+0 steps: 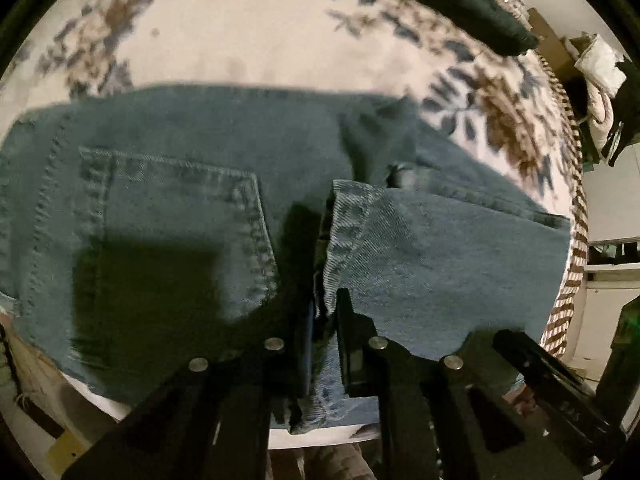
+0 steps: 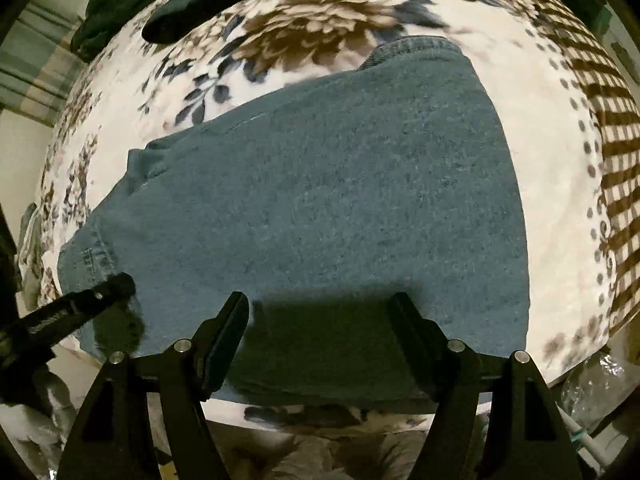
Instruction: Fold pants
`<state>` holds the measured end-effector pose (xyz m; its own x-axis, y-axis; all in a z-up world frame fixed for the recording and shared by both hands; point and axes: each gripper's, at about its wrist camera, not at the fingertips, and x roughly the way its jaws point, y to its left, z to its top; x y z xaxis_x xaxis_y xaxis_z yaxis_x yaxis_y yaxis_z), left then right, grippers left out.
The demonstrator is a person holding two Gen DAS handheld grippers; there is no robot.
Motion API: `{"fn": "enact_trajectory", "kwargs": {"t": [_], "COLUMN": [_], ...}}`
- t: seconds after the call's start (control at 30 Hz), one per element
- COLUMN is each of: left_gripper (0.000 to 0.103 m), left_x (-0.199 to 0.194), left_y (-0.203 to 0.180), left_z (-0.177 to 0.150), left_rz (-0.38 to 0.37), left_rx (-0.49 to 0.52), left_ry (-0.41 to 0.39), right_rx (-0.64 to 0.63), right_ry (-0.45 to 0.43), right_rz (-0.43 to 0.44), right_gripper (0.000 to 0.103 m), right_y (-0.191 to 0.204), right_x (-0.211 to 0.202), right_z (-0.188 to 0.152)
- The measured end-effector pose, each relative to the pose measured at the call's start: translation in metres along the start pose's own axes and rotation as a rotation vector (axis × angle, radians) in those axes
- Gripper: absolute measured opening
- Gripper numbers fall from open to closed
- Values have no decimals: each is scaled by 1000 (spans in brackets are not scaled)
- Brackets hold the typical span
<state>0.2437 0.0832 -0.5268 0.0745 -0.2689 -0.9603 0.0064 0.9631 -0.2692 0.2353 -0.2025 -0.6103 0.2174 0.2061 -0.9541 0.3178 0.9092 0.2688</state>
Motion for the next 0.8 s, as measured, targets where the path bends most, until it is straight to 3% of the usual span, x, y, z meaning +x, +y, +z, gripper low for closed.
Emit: {"fn": "enact_trajectory", "kwargs": {"t": [0.07, 0.13, 0.27, 0.3, 0.33, 0.57, 0.8], "left_gripper": [13, 18, 43, 58, 64, 72, 84], "left_x": [4, 5, -14, -20, -25, -71, -93], "left_y": [-2, -10, -31, -34, -36, -33, -8], "left_z": [-1, -2, -6, -8, -9, -18, -16], "left_rz": [35, 65, 160, 170, 182, 235, 202], "left_rx": [0, 18, 101, 109, 112, 112, 33], "left_ry": [6, 3, -88, -105, -116, -228, -229], "right_rx": [-16, -43, -71, -74, -75, -110, -176], "right_ry": [19, 16, -12, -22, -33, -101, -162], "right_rz": [-50, -109, -178, -185, -190, -230, -219], "right_gripper": [78, 92, 97, 99, 99, 101, 102], "right_y": [3, 7, 11, 12, 13, 33, 78], "right_x": [3, 6, 7, 7, 5, -19, -46], "right_z": [1, 1, -2, -3, -5, -15, -15]}}
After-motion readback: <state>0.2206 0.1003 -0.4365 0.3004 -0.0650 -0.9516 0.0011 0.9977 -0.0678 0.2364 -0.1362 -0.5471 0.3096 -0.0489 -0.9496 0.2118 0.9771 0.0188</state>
